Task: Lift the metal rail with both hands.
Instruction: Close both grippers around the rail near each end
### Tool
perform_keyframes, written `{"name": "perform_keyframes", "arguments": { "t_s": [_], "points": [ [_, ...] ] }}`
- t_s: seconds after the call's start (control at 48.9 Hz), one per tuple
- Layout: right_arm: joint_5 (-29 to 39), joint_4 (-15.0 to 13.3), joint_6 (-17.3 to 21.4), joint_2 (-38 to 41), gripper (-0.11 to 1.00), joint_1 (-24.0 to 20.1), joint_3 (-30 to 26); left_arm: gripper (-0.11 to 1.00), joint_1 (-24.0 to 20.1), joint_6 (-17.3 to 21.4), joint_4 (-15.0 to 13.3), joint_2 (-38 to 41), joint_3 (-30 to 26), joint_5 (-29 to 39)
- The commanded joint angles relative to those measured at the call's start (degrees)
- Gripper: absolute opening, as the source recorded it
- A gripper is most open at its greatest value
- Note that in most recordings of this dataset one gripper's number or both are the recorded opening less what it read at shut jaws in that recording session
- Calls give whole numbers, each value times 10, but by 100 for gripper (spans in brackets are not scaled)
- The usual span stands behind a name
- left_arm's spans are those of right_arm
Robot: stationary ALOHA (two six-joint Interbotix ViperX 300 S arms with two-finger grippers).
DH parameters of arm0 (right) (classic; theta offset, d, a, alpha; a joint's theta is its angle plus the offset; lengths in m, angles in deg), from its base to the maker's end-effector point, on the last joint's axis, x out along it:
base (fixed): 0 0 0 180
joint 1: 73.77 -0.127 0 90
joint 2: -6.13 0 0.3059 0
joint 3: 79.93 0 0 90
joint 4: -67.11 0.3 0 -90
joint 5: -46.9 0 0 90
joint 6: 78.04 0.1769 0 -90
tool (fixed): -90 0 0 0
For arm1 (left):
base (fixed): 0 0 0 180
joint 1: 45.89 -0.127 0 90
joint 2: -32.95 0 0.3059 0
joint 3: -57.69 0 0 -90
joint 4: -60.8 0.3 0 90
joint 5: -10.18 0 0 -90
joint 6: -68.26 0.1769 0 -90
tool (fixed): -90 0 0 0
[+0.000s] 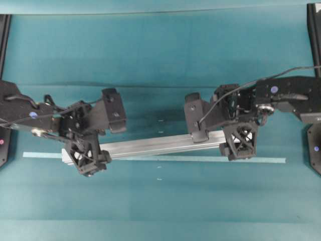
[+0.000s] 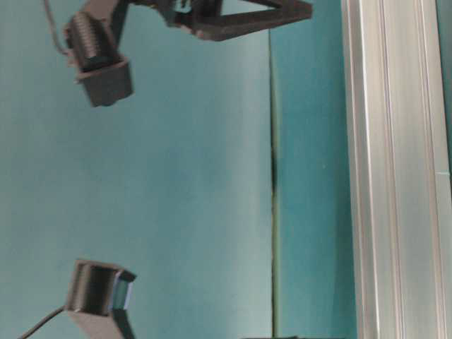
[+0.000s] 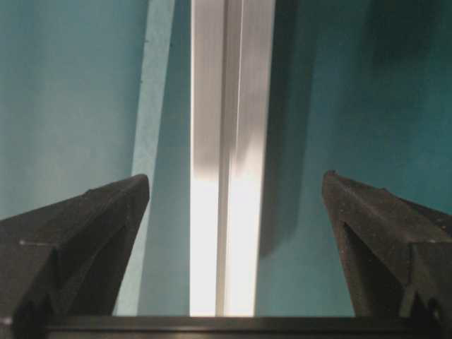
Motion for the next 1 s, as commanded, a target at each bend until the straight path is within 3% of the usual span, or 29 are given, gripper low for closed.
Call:
{"name": "perform_keyframes", "arguments": {
  "t_s": [0.0,0.512,0.982],
  "points": [
    [-23,2,-1,11,99,-3,8,99,2,1,1,8,0,-11],
    [-134,1,-2,50,99,-4,62,99,-6,2,1,65,41,-109],
    [-139,2,4,62,96,-4,64,96,-3,2,3,80,43,-139]
  ]
}}
